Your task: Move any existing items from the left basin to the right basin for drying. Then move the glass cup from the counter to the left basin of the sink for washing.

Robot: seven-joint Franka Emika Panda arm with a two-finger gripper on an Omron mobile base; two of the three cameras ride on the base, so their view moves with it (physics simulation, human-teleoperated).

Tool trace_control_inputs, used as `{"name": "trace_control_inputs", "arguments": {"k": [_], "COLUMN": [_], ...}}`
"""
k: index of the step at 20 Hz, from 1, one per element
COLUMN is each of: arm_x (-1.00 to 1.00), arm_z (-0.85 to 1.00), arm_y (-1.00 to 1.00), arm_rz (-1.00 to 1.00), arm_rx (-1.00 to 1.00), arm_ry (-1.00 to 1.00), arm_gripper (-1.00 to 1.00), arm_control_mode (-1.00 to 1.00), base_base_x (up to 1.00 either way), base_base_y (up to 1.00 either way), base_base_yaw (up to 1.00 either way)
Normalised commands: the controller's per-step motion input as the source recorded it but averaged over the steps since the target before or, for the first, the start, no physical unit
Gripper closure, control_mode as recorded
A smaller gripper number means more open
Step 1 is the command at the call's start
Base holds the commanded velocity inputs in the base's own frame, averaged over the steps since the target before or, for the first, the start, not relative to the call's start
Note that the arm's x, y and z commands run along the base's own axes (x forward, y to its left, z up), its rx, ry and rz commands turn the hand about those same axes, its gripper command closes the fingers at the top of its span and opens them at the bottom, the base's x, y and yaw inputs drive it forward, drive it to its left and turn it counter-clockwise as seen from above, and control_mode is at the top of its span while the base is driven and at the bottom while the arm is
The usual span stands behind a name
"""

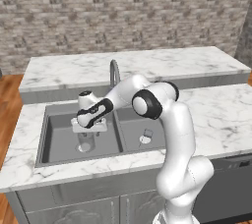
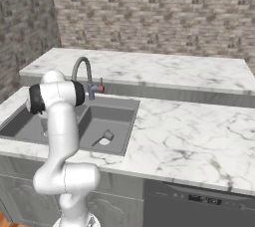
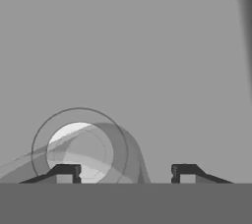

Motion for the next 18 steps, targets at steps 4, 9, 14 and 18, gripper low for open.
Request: {"name": "trace_control_inputs", "arguments": {"k": [4, 9, 14, 18], "arm_x": [-0.12, -0.18, -0.2, -0.13], "arm_z": [0.0, 0.08, 0.23, 0.44], "arm_y": [-0.04, -0.06, -0.18, -0.17], "arm_rz": [0.0, 0.0, 0.0, 0.0], "arm_rx": [0.09, 0.08, 0.06, 0.01], "arm_ry": [-0.03, -0.03, -0.02, 0.0], "arm_gripper": [-1.0, -1.0, -1.0, -1.0], "arm_control_mode": [-1.0, -1.0, -1.0, -1.0], "base_base_x": [0.0, 0.0, 0.0, 0.0], "base_base_y": [0.0, 0.0, 0.0, 0.0], "base_base_yaw": [0.0, 0.0, 0.0, 0.0]}}
